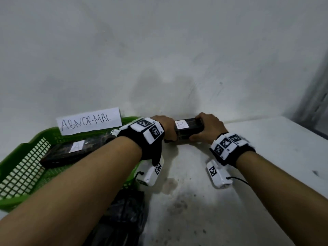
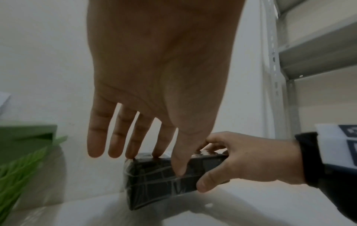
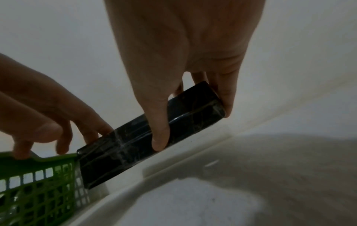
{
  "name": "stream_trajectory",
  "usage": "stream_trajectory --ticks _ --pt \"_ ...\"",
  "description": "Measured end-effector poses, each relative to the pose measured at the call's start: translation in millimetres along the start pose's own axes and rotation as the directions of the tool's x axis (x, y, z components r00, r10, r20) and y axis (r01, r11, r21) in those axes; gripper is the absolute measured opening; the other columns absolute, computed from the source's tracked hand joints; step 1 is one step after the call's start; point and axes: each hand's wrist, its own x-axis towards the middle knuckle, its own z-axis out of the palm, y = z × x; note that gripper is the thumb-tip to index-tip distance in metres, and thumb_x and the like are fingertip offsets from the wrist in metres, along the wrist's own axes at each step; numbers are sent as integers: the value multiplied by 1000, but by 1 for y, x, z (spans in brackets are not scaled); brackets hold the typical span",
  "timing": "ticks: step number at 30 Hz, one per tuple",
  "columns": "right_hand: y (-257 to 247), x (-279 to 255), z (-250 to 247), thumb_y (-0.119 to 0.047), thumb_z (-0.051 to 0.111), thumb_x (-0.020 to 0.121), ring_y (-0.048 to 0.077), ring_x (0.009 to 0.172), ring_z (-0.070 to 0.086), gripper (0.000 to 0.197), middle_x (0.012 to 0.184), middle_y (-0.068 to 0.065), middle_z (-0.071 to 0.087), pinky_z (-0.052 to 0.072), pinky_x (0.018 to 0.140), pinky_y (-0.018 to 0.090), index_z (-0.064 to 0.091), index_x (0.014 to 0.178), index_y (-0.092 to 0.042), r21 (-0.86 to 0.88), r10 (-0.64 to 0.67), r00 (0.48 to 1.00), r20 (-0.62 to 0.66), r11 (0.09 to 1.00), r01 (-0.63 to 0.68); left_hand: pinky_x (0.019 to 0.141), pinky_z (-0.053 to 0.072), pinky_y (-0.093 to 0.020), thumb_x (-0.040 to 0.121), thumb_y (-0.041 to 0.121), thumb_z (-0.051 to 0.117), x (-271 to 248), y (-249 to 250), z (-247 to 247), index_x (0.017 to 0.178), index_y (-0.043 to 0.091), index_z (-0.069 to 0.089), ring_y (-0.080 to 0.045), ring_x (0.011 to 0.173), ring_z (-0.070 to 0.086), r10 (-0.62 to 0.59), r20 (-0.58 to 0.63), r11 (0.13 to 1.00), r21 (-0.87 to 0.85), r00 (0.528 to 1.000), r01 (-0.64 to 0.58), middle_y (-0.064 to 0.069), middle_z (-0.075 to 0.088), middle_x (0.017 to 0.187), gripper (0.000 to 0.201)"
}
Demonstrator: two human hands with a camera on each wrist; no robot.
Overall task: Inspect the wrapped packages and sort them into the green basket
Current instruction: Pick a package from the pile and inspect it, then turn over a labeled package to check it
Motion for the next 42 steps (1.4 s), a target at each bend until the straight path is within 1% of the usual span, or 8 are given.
stream_trajectory --ticks 10,15,19,23,27,31,37,42 --pt "8 29 27 -35 92 59 32 110 57 83 126 8 48 50 90 35 48 129 -27 -41 2 992 127 999 4 79 41 -23 98 30 56 36 -4 15 126 11 65 -25 118 61 -48 70 998 -39 996 51 -8 65 128 35" --pt "-5 16 8 -39 90 63 33 127 46 98 142 9 41 47 103 47 37 145 -28 -86 0 993 116 996 10 56 41 -22 99 34 53 20 -7 -5 131 9 60 -29 115 61 -30 17 998 -58 999 31 -10 62 130 41" --pt "-25 1 -24 -44 83 76 32 130 46 79 142 10 48 44 103 41 44 141 -24 -87 -51 997 66 995 56 94 49 -31 95 37 56 -5 -22 -22 123 17 67 -28 115 61 -23 -171 979 -203 985 -12 -8 66 128 36" --pt "-75 -31 -56 -46 76 84 20 102 61 43 117 2 67 45 85 32 63 118 -23 71 -182 983 30 981 180 69 52 -26 96 38 55 -58 -43 -37 115 18 70 -18 90 67 -62 -314 889 -450 947 -91 -1 71 109 31" --pt "-131 -84 -64 -51 68 88 10 83 67 25 88 -8 74 47 72 29 71 89 -26 61 -360 910 208 933 355 57 48 -23 100 38 52 -128 -72 -28 101 16 70 -15 67 60 -104 -352 785 -603 930 -140 1 75 92 29" --pt "-163 -145 -42 -54 70 85 9 78 70 27 86 -9 75 53 72 29 72 92 -28 17 -427 745 513 872 489 51 47 -23 103 51 38 -195 -95 0 108 15 68 -16 64 61 -137 -196 618 -783 971 -71 -7 74 89 47" --pt "-199 -195 8 -53 76 79 8 79 61 35 90 -14 69 53 79 35 62 104 -33 -148 -505 740 445 773 617 55 50 -23 102 46 44 -264 -129 45 113 21 67 -9 68 64 -130 -171 683 -730 977 -37 1 75 89 36" --pt "-243 -225 15 -56 73 79 0 78 59 33 86 -17 66 50 73 30 63 102 -35 -47 -612 687 391 733 679 55 52 -23 102 42 47 -307 -159 62 115 22 67 -8 67 65 -180 -157 662 -749 971 1 2 75 90 31"
